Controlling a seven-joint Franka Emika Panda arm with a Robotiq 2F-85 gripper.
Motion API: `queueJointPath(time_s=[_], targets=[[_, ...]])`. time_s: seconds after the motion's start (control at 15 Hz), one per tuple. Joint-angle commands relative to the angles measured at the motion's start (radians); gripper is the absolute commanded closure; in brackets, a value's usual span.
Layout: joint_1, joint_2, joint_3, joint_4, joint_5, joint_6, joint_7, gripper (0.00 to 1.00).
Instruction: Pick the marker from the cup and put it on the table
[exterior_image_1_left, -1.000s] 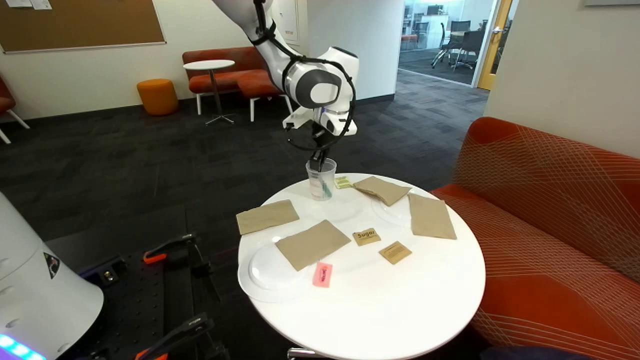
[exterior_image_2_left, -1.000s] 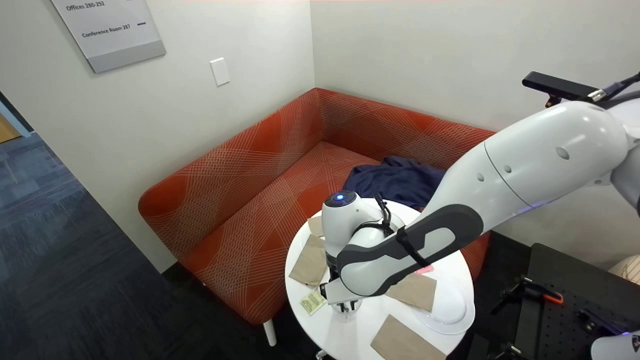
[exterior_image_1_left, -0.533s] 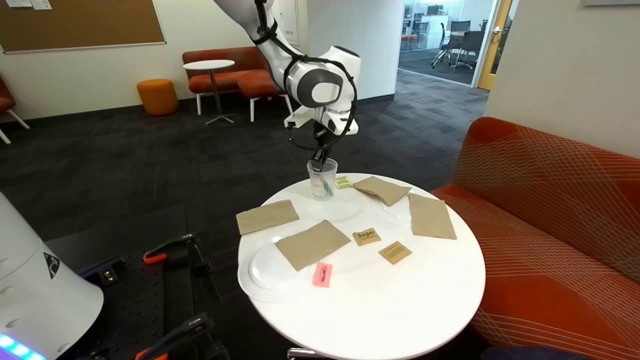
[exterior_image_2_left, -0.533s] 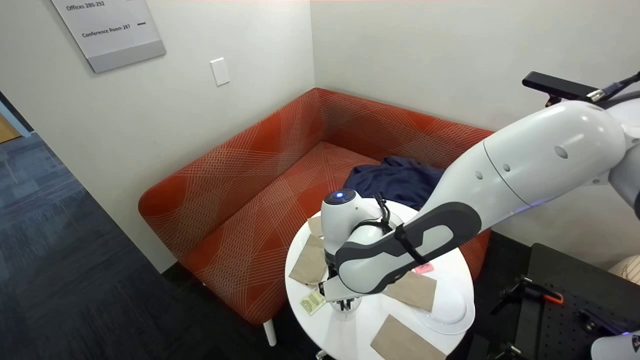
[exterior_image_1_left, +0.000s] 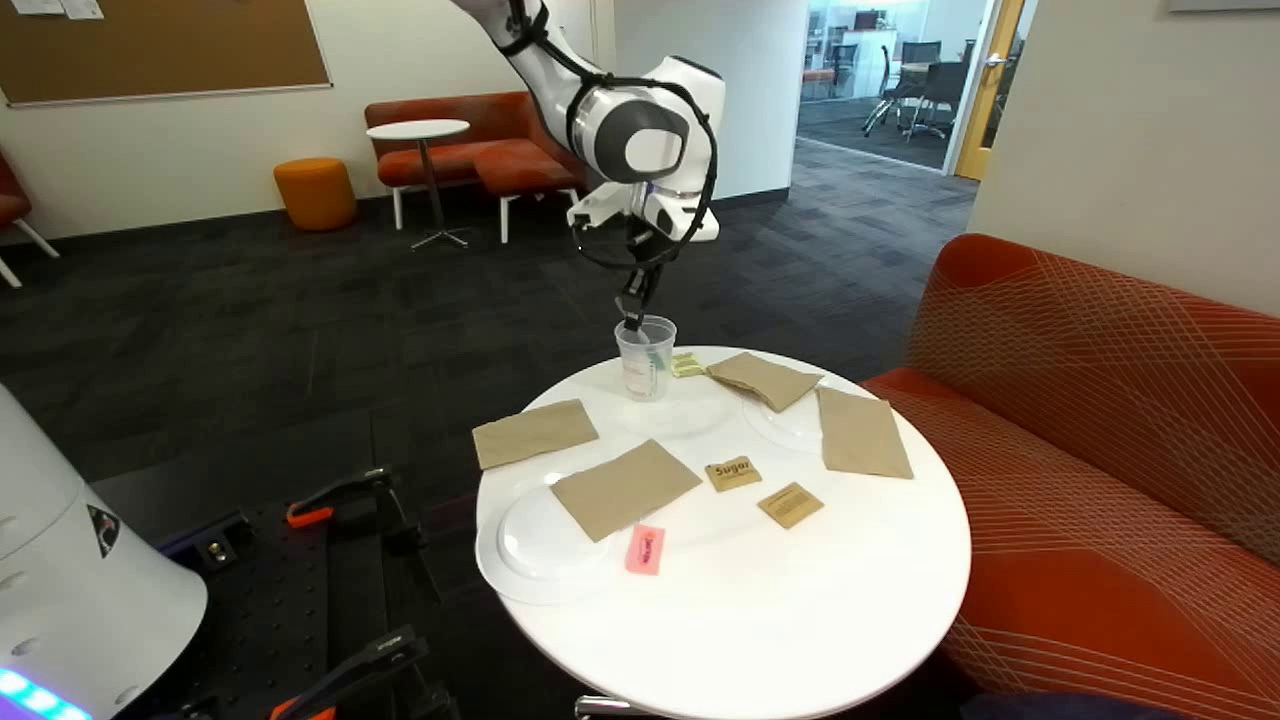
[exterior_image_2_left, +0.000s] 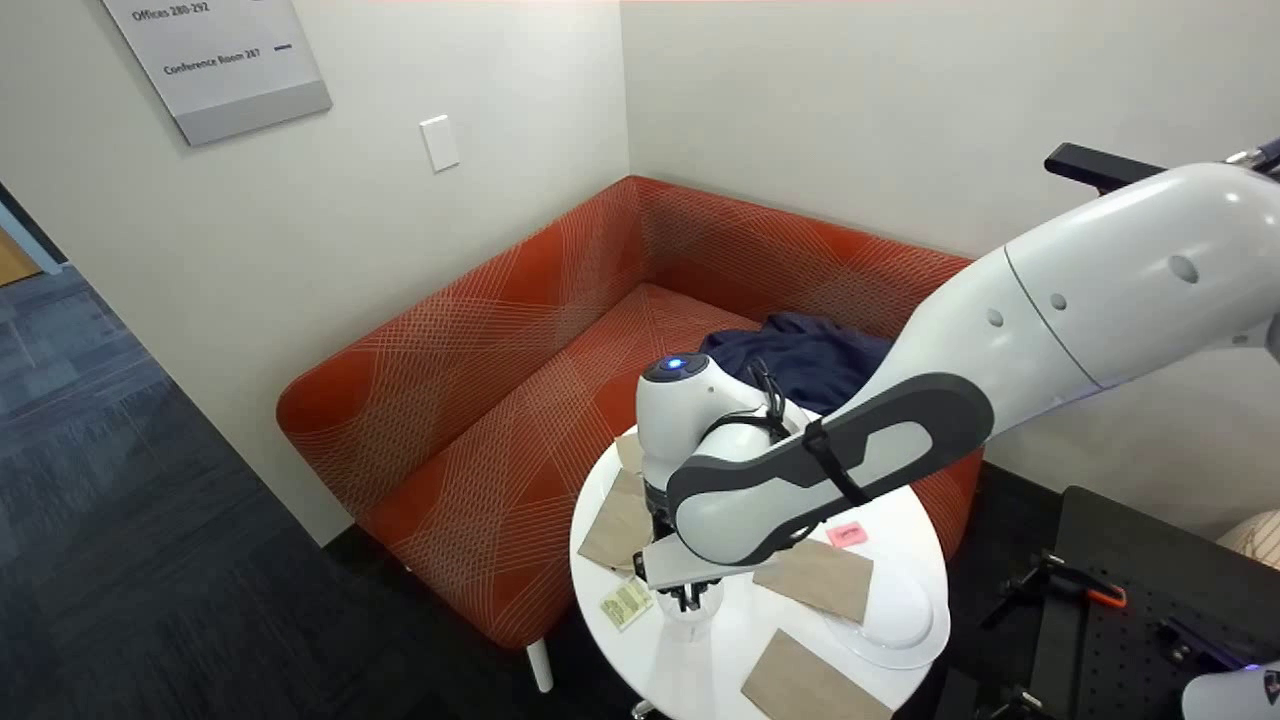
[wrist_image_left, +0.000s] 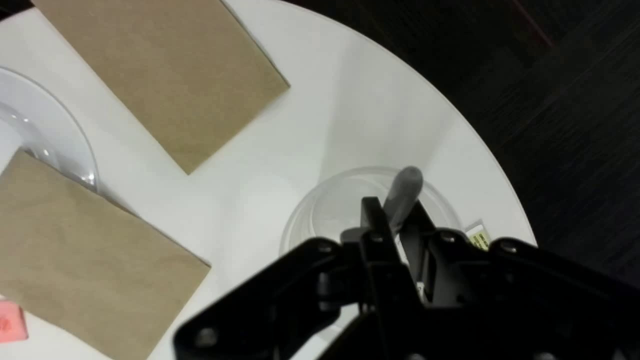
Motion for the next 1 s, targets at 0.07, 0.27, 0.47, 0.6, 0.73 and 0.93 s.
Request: queueJointPath(time_s=[0.07, 0.27, 0.47, 0.6, 0.73, 0.93], targets=[[-0.011, -0.119, 0.017, -0.041, 0.015, -0.114, 0.005, 0.97], [-0.004, -0.182, 0.017, -0.052, 0.002, -0.167, 0.013, 0.97], [0.007, -0.256, 0.013, -0.074, -0.027, -0.207, 0.025, 0.97], [0.013, -0.300, 0.004, -0.093, -0.064, -0.204, 0.035, 0.97], [0.009, -0.329, 0.006, -0.104, -0.107, -0.198, 0.014, 0.97], [0.003, -0.350, 0.001, -0.116, -0.207, -0.185, -0.022, 0.97]])
